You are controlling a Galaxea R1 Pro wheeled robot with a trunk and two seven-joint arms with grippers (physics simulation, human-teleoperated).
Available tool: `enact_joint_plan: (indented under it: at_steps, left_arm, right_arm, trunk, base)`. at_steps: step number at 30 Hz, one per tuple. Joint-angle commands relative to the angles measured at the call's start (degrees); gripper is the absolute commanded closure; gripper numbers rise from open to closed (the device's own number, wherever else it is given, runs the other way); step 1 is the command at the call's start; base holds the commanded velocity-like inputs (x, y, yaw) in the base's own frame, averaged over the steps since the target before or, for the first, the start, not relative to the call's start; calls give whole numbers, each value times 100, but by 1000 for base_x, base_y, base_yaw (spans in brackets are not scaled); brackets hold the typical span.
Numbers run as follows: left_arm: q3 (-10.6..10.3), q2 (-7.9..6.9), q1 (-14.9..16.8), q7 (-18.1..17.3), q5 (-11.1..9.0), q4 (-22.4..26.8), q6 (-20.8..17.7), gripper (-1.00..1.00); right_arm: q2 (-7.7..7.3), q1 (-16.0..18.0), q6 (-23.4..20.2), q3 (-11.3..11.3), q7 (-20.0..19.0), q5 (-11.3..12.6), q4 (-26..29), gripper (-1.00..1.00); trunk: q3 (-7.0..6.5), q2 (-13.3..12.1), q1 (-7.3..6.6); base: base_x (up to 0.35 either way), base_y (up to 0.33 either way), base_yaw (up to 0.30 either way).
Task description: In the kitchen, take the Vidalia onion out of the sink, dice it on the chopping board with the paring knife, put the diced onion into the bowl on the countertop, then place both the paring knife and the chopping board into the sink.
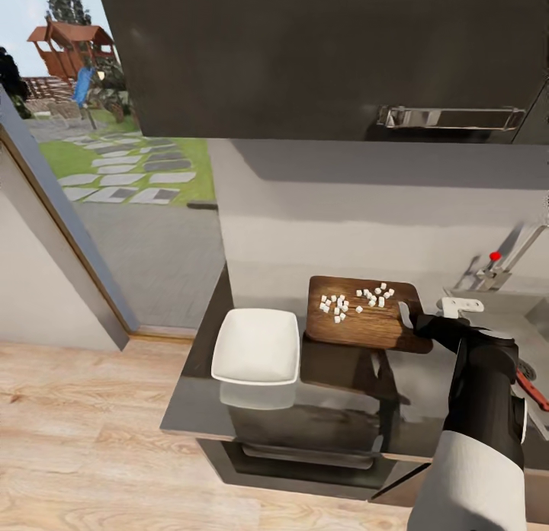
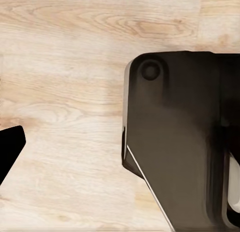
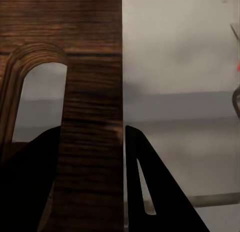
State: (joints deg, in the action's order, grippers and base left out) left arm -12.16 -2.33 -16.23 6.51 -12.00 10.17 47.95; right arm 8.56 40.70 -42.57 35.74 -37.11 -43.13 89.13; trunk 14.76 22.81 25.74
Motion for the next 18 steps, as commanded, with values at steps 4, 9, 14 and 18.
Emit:
enact_joint_plan:
  at_steps: [4, 9, 14, 18]
  left_arm:
    - [-50, 4, -3, 44, -22, -5, 4, -100]
    - [-50, 4, -3, 44, -22, -12, 4, -100]
    - [-50, 4, -3, 44, -22, -14, 4, -100]
    - [-50, 4, -3, 44, -22, -15, 4, -100]
  right_arm:
    - [5, 8, -6, 12, -59, -55, 8, 100]
    - [6, 8, -6, 12, -59, -55, 8, 100]
    - [6, 8, -6, 12, -59, -55, 7, 100]
    - [6, 8, -6, 12, -59, -55, 7, 100]
  trunk:
    - [-27, 10, 4]
    - [-72, 10, 4]
    - [-117, 10, 4]
    - [-153, 10, 4]
  base:
    - [0, 112, 0]
    - [0, 278, 0]
    - [0, 281, 0]
    - [0, 90, 0]
